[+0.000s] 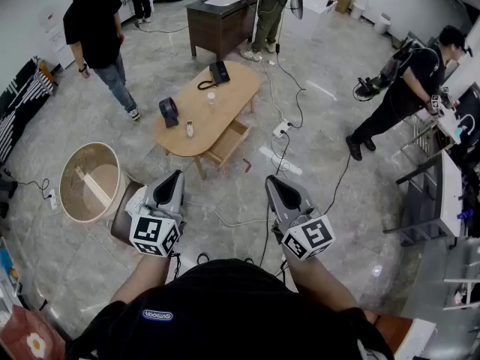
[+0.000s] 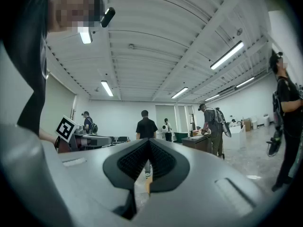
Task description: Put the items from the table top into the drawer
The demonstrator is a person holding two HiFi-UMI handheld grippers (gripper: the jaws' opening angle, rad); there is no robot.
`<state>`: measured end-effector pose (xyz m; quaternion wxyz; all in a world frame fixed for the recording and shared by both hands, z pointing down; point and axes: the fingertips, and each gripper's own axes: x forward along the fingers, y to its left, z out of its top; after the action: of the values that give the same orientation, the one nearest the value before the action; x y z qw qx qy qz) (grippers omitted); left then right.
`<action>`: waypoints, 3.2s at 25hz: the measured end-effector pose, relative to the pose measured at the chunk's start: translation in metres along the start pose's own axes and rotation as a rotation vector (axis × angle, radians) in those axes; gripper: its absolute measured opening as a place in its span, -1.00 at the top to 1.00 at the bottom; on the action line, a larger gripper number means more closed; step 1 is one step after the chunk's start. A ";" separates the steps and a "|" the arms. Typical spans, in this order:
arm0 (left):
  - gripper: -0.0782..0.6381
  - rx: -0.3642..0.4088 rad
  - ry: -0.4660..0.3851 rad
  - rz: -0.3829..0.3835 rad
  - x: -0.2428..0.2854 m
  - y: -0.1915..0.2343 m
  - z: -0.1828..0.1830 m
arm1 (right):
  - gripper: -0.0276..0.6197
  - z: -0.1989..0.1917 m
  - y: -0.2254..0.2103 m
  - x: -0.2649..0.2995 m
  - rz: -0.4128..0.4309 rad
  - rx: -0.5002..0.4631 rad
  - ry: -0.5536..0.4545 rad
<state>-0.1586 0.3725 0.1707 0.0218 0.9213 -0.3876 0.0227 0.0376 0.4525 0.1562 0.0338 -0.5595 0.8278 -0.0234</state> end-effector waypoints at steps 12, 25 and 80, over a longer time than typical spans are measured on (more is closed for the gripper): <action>0.78 -0.021 0.007 -0.005 0.009 -0.001 -0.002 | 0.82 0.002 -0.008 -0.004 -0.012 0.021 -0.025; 0.50 -0.052 -0.002 0.022 0.012 -0.003 -0.003 | 0.51 0.004 -0.025 -0.011 0.001 0.043 -0.044; -0.09 -0.029 -0.067 0.228 0.163 0.113 -0.017 | -0.01 -0.013 -0.141 0.062 -0.029 0.051 -0.073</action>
<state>-0.1254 0.1783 0.2000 0.0192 0.8709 -0.4909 -0.0115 0.1439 0.3428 0.1783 0.0781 -0.5707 0.8170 -0.0244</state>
